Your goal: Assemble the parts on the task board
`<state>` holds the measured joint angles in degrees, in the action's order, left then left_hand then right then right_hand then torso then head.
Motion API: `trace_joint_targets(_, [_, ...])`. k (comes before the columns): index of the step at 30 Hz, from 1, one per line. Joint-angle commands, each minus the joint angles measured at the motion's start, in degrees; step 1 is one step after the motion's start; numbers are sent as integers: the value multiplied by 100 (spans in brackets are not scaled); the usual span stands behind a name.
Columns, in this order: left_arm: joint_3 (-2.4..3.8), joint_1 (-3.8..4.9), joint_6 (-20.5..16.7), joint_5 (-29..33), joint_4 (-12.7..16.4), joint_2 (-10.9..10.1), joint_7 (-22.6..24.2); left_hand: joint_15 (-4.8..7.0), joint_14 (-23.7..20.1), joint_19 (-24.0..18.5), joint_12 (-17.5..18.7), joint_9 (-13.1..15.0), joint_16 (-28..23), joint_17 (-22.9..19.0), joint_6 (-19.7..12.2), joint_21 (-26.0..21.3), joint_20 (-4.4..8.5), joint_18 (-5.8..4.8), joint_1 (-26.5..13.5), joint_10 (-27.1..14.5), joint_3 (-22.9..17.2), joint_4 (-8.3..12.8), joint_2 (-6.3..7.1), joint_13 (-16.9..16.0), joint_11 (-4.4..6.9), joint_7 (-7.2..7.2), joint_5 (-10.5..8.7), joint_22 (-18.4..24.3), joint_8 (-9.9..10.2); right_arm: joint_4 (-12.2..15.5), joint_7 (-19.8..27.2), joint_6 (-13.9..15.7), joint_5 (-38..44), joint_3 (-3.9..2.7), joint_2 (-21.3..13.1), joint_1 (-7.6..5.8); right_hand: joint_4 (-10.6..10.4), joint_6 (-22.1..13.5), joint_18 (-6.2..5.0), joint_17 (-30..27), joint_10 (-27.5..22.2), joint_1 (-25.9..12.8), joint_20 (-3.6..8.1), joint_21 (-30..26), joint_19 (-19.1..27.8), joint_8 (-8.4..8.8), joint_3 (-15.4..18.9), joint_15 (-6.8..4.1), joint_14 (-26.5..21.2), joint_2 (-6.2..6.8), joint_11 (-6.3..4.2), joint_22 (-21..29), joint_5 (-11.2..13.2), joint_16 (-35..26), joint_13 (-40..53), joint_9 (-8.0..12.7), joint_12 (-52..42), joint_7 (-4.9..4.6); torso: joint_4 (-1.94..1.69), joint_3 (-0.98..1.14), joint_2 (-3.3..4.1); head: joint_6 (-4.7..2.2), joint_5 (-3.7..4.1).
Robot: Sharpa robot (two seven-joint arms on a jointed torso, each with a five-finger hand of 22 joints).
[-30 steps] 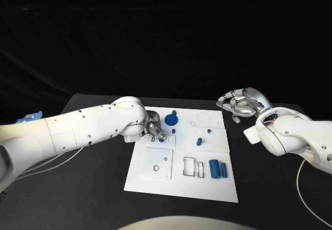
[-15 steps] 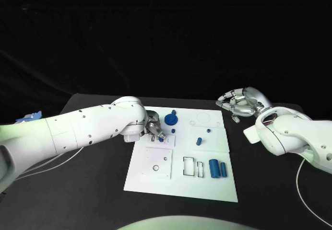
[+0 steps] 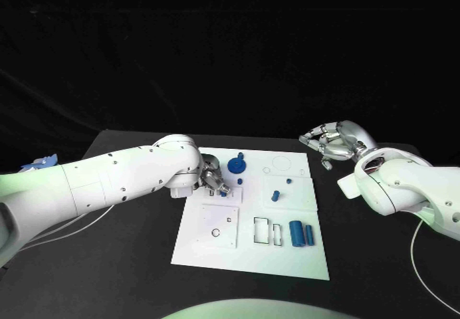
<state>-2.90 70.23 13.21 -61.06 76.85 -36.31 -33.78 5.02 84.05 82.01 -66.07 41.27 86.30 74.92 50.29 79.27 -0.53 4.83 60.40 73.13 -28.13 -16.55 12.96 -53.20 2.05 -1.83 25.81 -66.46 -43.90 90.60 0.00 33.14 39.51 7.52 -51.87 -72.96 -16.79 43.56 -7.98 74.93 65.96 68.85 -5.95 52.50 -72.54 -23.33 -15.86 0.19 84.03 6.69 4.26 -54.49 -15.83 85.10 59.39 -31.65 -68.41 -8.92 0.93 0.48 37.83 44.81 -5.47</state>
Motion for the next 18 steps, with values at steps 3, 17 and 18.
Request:
trace_joint_targets(3, [6,-16,-25,7,-2,-38,-36,44,424,48,-51,-3,47,801,31,46,2,-51,-123,59,134,-20,-35,-32,-8,-29,-65,-25,37,-5,15,6,-11,-1,5,5,1,-56,-36,432,-50,-198,25,-67,-13,-58,144,-33,322,-109,-6,21,140,-26,-20,15,3,3,10,2,1,-19,15])
trace_joint_targets(17, [67,-18,-311,62,116,-145,47,49,433,66,-101,12,67,833,47,65,9,-57,-267,87,415,-22,-86,-89,0,-17,-386,-73,40,-60,-9,46,-24,-1,10,9,-5,-116,-53,364,-86,-545,24,-210,14,-165,479,-33,300,-265,-7,96,422,-71,-60,38,-13,8,-1,1,-1,-25,40])
trace_joint_targets(18, [87,-18,-336,96,143,-159,54,50,432,66,-99,12,66,832,46,64,9,-57,-267,85,417,-22,-85,-85,0,-17,-389,-72,40,-72,-8,46,-26,-1,12,9,-5,-118,-54,360,-86,-558,24,-215,15,-169,493,-33,300,-270,-7,99,428,-74,-61,39,-14,8,-4,1,-1,-31,66])
